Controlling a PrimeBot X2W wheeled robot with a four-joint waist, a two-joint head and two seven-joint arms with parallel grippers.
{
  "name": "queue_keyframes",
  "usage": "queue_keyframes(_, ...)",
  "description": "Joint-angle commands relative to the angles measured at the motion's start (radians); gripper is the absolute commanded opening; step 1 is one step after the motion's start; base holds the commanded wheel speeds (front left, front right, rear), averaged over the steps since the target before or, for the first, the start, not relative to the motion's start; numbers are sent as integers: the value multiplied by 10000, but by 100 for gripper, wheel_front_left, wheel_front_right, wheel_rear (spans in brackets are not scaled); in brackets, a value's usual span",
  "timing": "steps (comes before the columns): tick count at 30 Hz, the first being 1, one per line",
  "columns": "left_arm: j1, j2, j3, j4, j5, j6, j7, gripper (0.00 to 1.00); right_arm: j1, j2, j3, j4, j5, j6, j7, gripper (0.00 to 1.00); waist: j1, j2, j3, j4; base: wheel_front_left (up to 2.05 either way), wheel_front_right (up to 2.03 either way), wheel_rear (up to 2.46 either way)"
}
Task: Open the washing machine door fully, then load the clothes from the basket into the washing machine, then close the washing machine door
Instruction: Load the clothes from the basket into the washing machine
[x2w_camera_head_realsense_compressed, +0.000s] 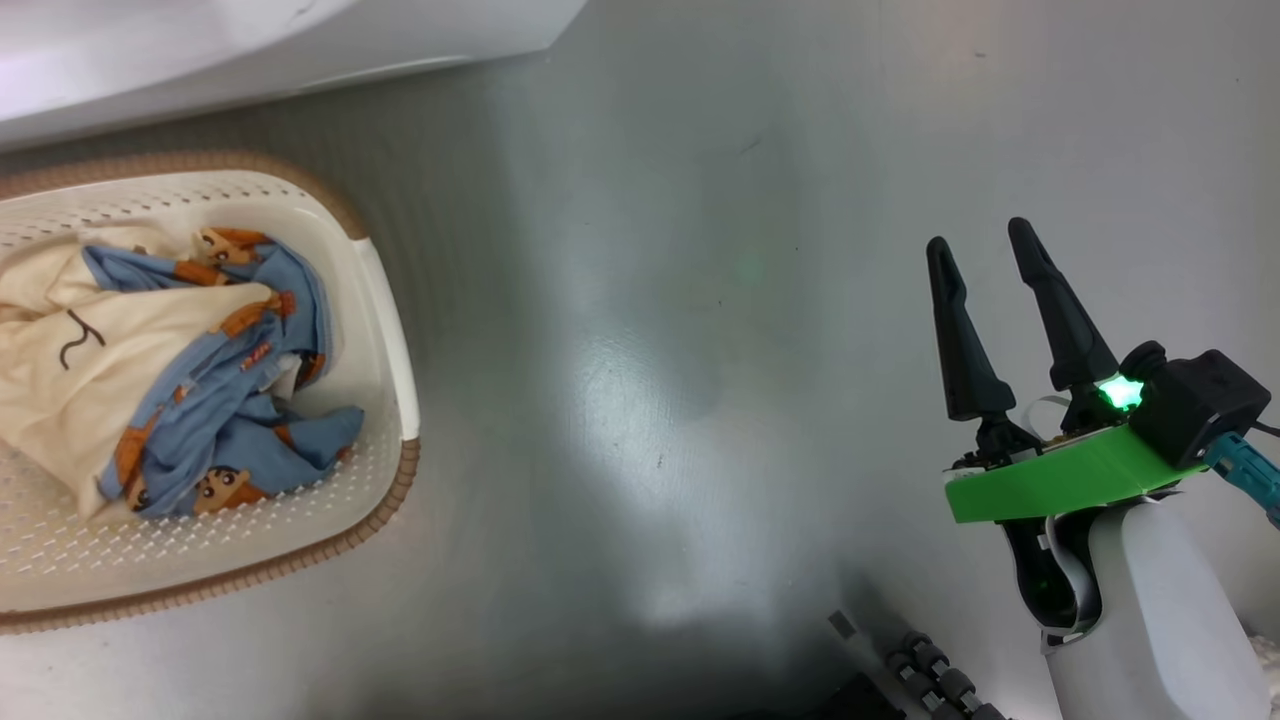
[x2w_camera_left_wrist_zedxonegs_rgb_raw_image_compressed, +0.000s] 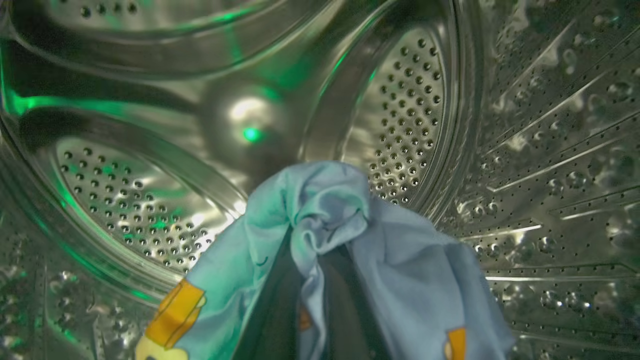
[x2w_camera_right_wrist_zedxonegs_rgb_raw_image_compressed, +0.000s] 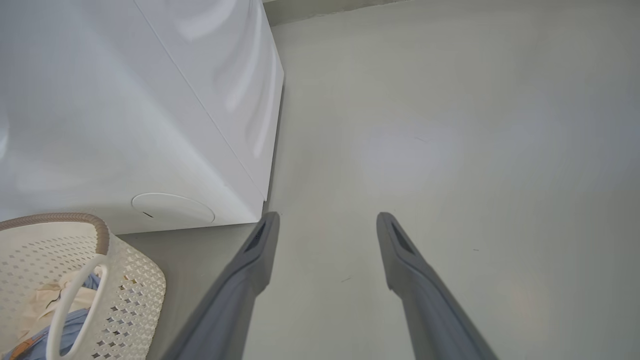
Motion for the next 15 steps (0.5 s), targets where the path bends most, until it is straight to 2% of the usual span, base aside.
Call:
queue_keyframes(1,-153,604,-5,-558,139,-28,-90,0,208,43,245,-132,89,16,-48,100,0,-1,64,-55,0,0,0)
queue_keyframes(6,-9,783,198,-2625,375,-28,-126,0,28,89,279,-106,169,16,-48,100,0,-1,201,-129,0,0,0)
queue_keyframes(8,243,753,356,-3015,387,-27,-128,0,-21,100,281,-77,186,16,-48,100,0,-1,209,-129,0,0,0)
queue_keyframes(15,800,675,611,-2097,306,-13,-130,0,-49,131,318,23,203,16,-48,100,0,-1,126,-81,0,0,0)
